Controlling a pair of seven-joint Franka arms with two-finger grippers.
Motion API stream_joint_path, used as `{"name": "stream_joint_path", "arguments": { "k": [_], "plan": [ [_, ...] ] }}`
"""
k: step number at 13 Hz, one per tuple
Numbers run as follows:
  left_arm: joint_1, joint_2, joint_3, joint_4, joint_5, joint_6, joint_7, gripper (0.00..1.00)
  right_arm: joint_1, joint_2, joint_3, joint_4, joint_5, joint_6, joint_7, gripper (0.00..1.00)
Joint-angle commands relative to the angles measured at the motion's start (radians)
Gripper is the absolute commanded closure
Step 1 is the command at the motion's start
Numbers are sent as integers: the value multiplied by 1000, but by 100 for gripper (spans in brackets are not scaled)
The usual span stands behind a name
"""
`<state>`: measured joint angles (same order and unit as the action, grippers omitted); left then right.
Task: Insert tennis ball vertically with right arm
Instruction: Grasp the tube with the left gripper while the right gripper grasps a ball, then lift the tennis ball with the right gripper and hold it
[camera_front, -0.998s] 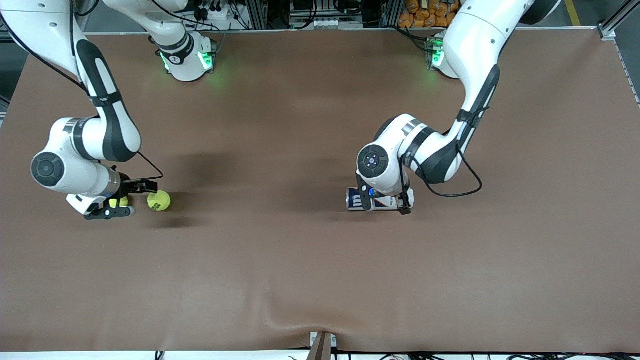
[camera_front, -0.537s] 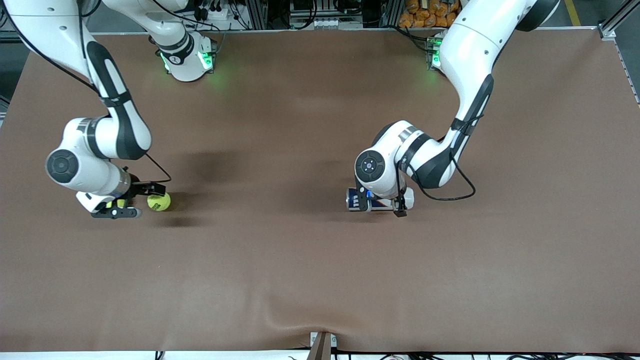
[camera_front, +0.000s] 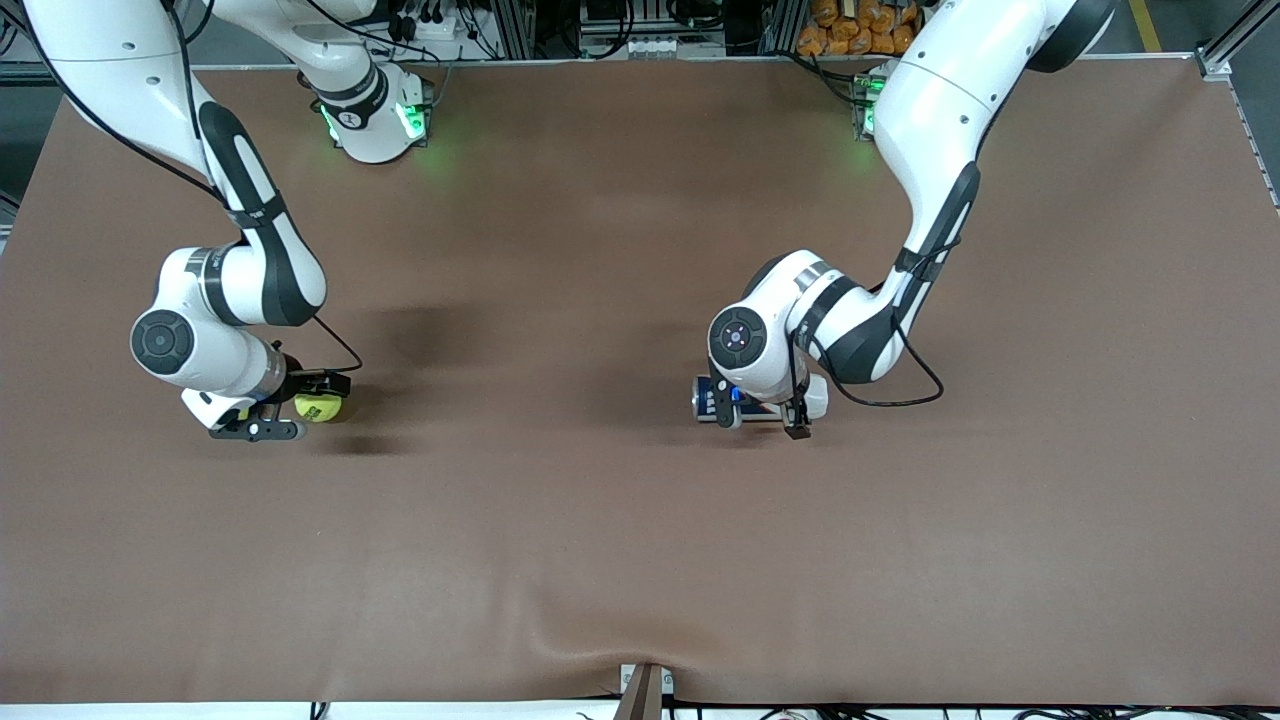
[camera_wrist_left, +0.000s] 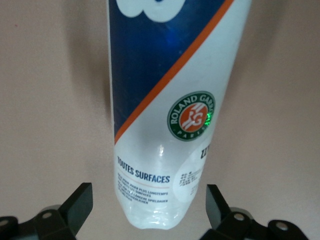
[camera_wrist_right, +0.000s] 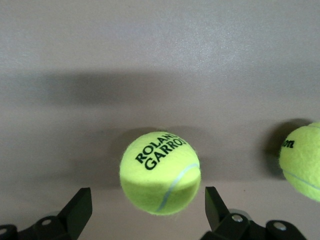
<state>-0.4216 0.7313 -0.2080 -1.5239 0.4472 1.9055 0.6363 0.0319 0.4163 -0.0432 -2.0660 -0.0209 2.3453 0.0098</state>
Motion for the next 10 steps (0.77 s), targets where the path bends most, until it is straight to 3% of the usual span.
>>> {"name": "stream_joint_path", "arguments": {
  "k": [1, 5, 6, 8, 9, 10],
  "plan": [
    [-6, 0, 1, -28, 19, 7, -53, 0, -17, 21, 8, -13, -7, 35, -17, 0],
    [-9, 26, 2, -22, 24, 26, -58, 0, -18, 47, 8, -6, -8, 54, -20, 3],
    [-9, 27, 2, -22, 30, 29, -56, 0, -20, 47, 8, 1, -8, 46, -20, 37],
    [-9, 31, 2, -22, 34, 35, -58, 0, -9, 49, 6, 39, -8, 13, -16, 90],
    [-9, 31, 2, -22, 45, 35, -58, 0, -6, 49, 6, 71, -10, -30, -11, 100],
    [-9, 34, 2, -22, 47, 37, -58, 0, -4, 49, 6, 114, -10, -90, -10, 100]
  ]
}}
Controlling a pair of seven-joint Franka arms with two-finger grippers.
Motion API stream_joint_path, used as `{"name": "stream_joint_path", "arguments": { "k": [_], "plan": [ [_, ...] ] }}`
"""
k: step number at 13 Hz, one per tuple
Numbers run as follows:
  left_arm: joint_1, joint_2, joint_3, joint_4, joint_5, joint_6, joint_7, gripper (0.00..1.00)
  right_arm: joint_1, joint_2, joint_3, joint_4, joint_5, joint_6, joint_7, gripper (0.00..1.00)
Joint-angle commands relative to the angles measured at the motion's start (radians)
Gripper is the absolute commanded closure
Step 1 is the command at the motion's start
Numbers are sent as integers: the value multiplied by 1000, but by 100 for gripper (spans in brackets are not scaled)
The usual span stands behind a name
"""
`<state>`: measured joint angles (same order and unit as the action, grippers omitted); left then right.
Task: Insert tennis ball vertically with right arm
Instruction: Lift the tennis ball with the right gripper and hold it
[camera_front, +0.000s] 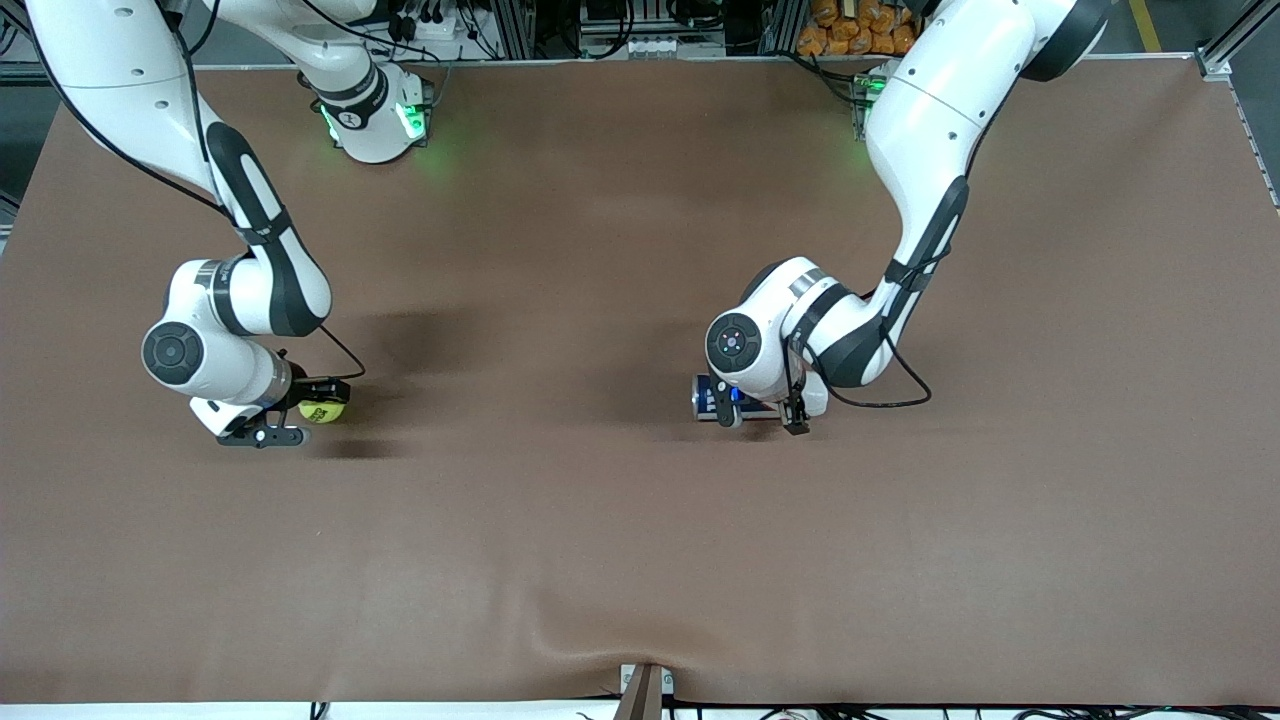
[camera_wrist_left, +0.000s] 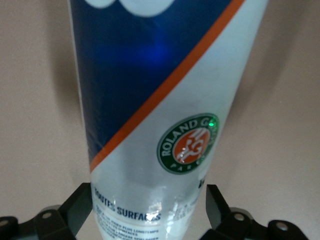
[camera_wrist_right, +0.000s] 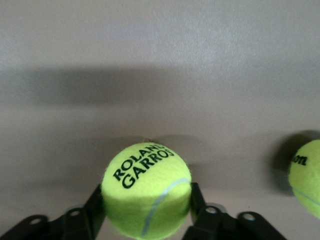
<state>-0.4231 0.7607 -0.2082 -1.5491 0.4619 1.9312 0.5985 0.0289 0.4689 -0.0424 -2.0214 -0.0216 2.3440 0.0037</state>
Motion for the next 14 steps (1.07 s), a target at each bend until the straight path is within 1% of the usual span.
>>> {"name": "stream_joint_path", "arguments": {
  "k": [1, 3, 5, 7, 9, 11, 14],
  "plan": [
    [-8, 12, 3, 4, 46, 14, -20, 0, -4, -6, 6, 116, -9, -151, -7, 100],
    [-19, 16, 4, 6, 55, 14, -29, 0, -9, -12, 6, 228, -8, -303, -2, 100],
    [-23, 17, 7, 4, 55, 14, -43, 0, -26, -19, 4, 382, -3, -508, 1, 100],
    [-23, 20, 9, 3, 58, 12, -45, 0, -30, -24, 4, 521, -3, -665, 5, 100],
    [-25, 23, 9, 3, 79, 12, -46, 0, -27, -48, 6, 608, -6, -757, 76, 100],
    [-25, 23, 9, 0, 81, 12, -45, 0, -23, -58, 7, 694, -8, -801, 98, 100],
    [-26, 31, 9, 0, 101, 9, -48, 0, -23, -82, 10, 823, -11, -1023, 99, 100]
  ]
}}
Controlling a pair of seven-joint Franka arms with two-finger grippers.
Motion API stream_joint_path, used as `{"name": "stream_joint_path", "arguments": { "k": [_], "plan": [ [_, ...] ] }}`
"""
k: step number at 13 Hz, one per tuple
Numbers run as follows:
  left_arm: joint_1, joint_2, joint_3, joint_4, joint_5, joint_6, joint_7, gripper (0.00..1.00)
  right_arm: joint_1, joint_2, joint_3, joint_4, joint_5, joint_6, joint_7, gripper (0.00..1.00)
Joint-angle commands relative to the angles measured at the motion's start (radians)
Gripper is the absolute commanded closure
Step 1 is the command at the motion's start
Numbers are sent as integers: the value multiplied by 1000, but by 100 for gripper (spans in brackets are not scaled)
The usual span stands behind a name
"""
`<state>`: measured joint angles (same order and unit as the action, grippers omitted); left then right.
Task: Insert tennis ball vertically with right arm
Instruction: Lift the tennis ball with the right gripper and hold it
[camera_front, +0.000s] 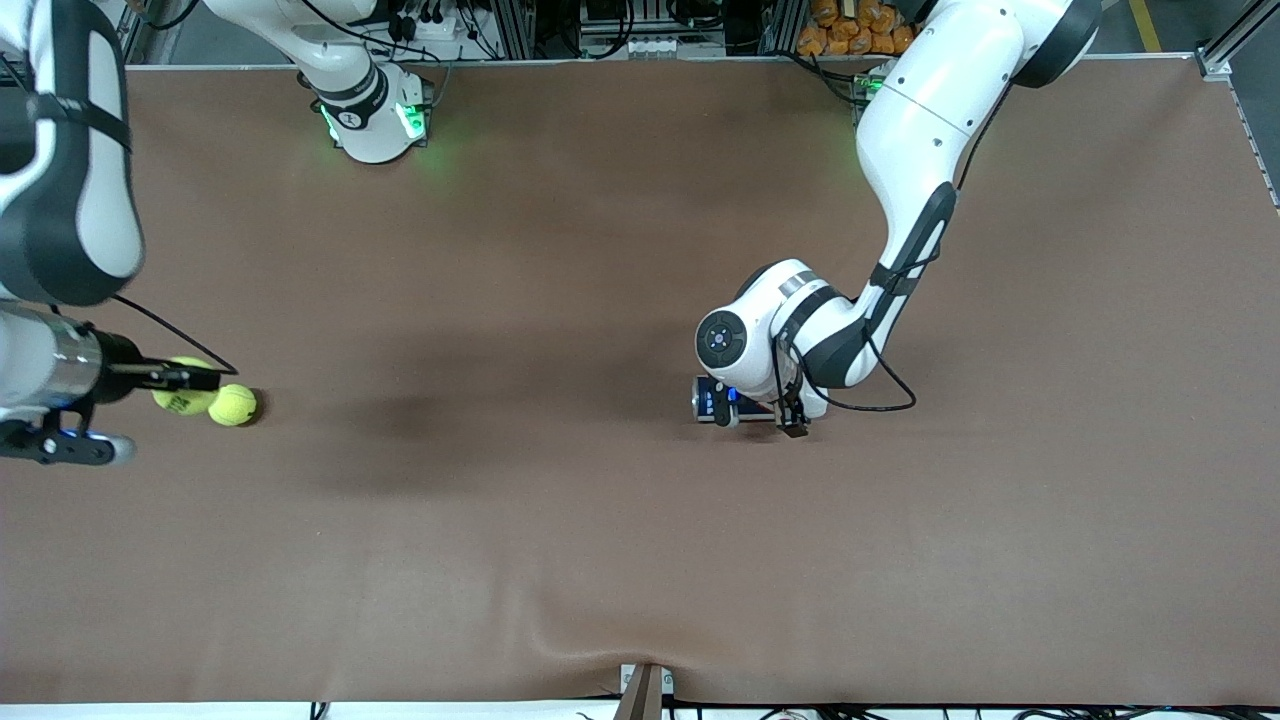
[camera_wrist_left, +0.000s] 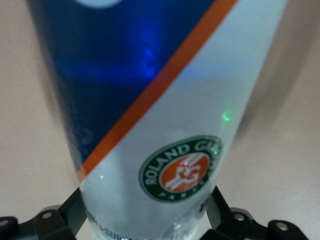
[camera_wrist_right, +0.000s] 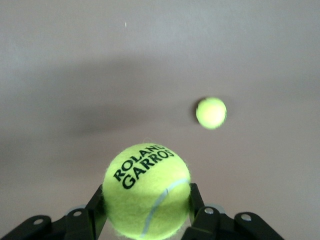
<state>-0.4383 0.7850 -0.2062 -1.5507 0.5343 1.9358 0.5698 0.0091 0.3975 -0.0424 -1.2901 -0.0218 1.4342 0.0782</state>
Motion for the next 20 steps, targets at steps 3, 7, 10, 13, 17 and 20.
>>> {"name": "stream_joint_path", "arguments": {
  "k": [3, 7, 10, 13, 17, 20],
  "plan": [
    [-16, 8, 7, 1, 33, 3, -18, 0, -9, -71, 12, 121, -1, -208, 18, 100],
    [-17, 17, 7, 3, 38, 5, -18, 7, -15, -72, 6, 114, 52, -198, -2, 100],
    [-16, 19, 7, 4, 58, 5, -21, 8, -14, -69, 6, 114, 52, -198, -2, 100],
    [-17, 19, 7, 4, 58, 5, -25, 9, -15, -66, 6, 112, 51, -196, -3, 100],
    [-16, 19, 5, 6, 58, 5, -28, 16, -23, -65, 6, 112, 52, -192, -3, 100],
    [-16, 19, 5, 8, 56, 5, -30, 19, -32, -63, 6, 110, 52, -189, -5, 100]
  ]
}}
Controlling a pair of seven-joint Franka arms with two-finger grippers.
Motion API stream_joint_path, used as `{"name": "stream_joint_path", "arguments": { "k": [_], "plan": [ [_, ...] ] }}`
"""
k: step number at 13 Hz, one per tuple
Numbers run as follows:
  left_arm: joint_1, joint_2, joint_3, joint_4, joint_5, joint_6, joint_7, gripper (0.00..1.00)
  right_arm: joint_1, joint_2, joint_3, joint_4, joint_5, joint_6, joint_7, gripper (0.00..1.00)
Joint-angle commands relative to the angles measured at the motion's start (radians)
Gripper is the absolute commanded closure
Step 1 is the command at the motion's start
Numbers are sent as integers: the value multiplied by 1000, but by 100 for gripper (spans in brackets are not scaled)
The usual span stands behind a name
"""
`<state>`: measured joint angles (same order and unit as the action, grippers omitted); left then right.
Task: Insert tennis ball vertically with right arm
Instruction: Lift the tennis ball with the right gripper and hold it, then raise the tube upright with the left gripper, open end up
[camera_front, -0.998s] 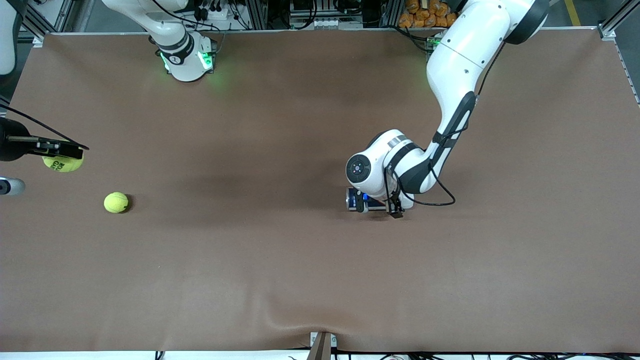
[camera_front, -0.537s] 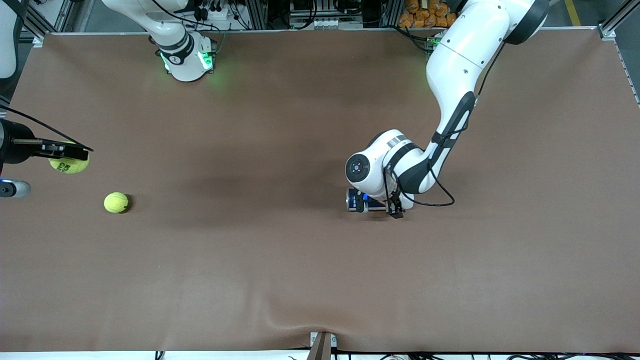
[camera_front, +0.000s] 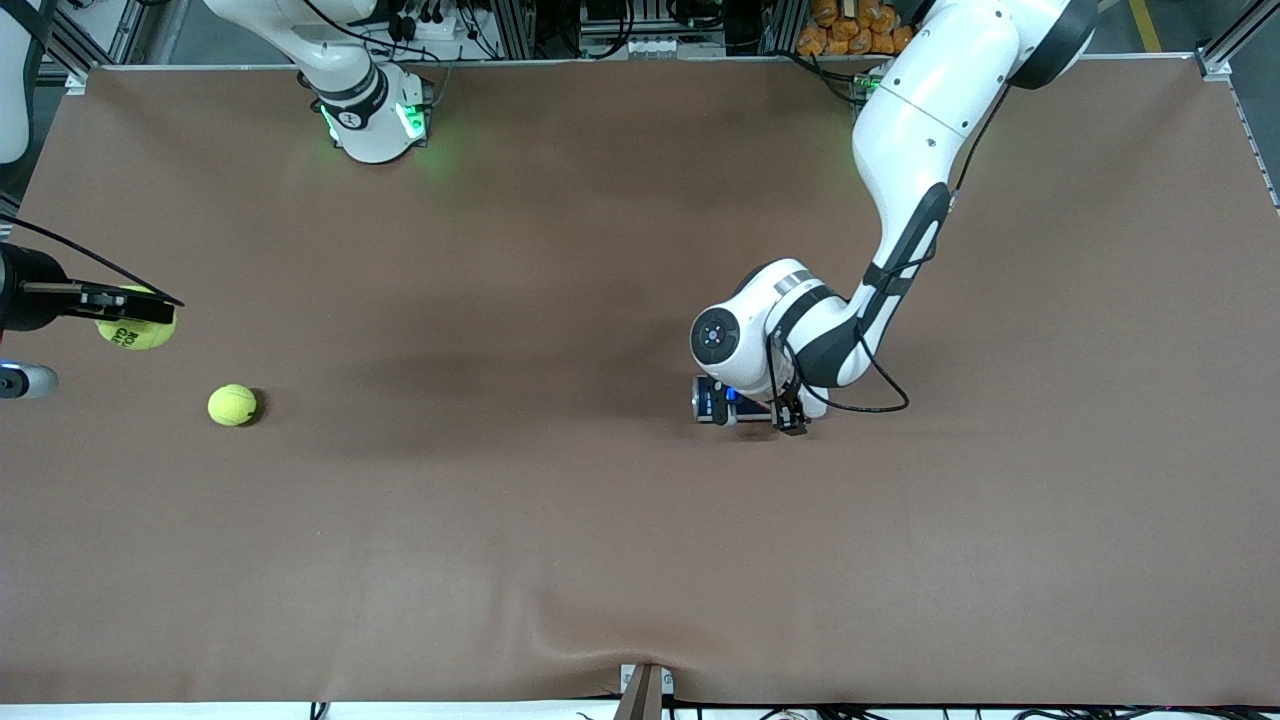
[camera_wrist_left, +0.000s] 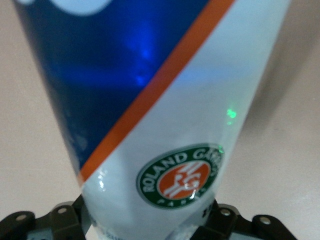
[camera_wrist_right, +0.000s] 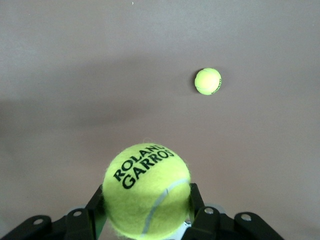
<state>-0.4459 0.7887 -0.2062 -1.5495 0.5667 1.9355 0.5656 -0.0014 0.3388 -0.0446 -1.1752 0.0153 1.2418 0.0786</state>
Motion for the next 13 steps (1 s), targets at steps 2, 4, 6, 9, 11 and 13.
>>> {"name": "stream_joint_path", "arguments": {
  "k": [2, 4, 6, 9, 11, 13],
  "plan": [
    [-8, 15, 5, 8, 16, 8, -26, 19, -22, -4, 8, -4, 15, 7, -5, 100],
    [-8, 15, 5, 8, 15, 10, -26, 22, -29, -3, 8, -6, 17, 8, -5, 100],
    [-8, 14, 5, 8, 10, 10, -26, 25, -31, -3, 8, -9, 17, 8, -5, 100],
    [-8, 6, -1, 9, 2, 10, -47, 23, -29, -3, 8, -18, 17, 16, -5, 100],
    [-10, 1, -9, 11, -7, 10, -81, 23, -31, -3, 8, -18, 17, 16, -5, 100],
    [-10, -5, -27, 34, -14, 16, -87, 23, -29, -3, 8, -18, 17, 16, -5, 100]
  ]
}}
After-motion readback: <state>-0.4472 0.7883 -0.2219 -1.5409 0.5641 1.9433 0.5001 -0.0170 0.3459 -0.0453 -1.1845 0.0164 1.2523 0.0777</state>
